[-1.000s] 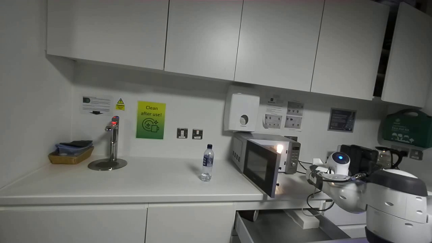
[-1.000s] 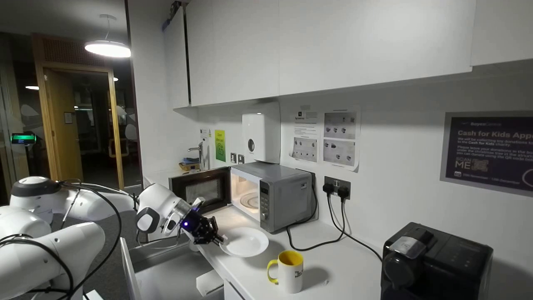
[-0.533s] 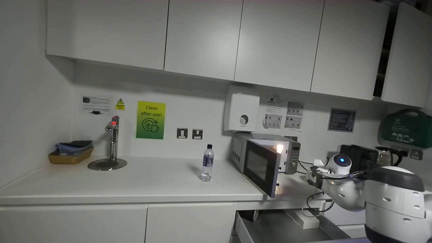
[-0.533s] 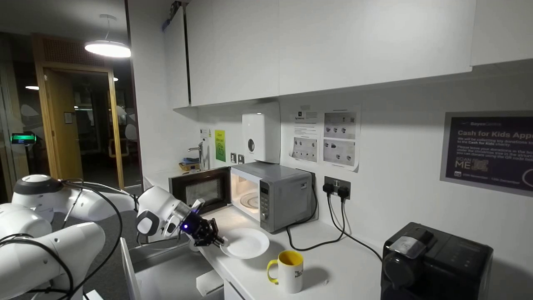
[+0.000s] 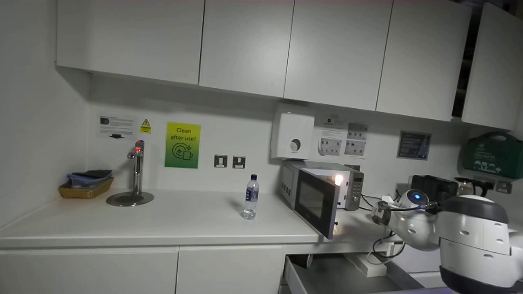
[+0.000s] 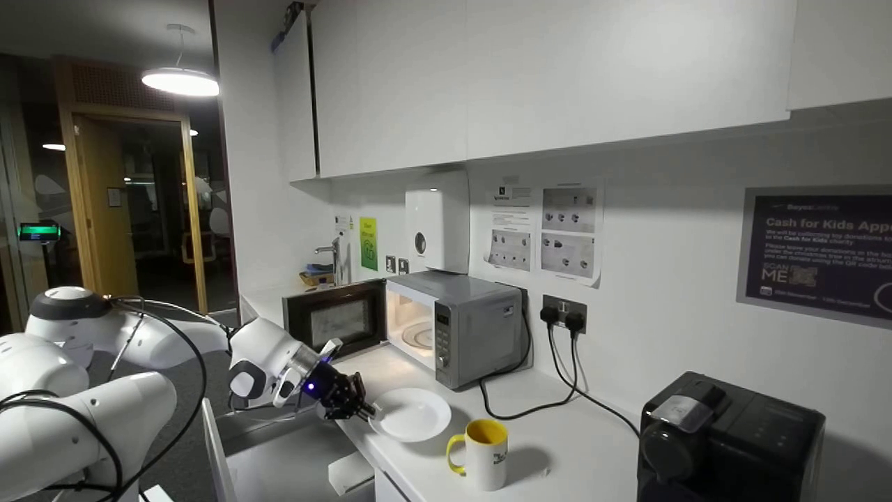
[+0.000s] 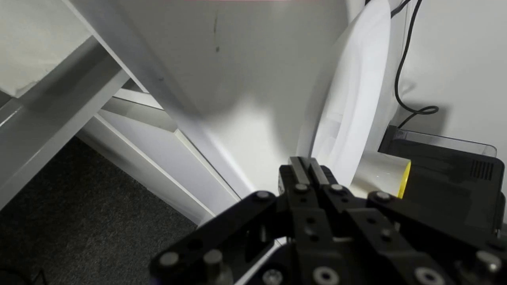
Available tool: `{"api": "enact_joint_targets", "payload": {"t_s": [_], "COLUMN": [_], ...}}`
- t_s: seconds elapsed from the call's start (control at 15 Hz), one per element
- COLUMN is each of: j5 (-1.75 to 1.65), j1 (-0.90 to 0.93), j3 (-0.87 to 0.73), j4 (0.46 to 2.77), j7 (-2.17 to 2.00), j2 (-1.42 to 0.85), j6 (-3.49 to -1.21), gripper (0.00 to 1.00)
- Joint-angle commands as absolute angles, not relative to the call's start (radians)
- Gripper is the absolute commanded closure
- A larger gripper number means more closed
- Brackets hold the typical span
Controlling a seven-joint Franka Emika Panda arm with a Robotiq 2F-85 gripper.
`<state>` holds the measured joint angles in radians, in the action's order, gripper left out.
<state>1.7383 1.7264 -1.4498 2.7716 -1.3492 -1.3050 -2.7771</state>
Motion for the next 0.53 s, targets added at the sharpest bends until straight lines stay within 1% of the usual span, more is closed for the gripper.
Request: {"api": "enact_joint_targets", "payload": {"t_s": [0.0,0.47], "j5": [1.789,1.843], "j1": [1.701,1.67], "j3": [-1.448,-1.41], "j4": [2.771,2.77], "j7": [-1.262,-1.199], "j2": [-1.247,-1.209], "j6": [-2.862,-2.905], "gripper": [0.99,0.99]}}
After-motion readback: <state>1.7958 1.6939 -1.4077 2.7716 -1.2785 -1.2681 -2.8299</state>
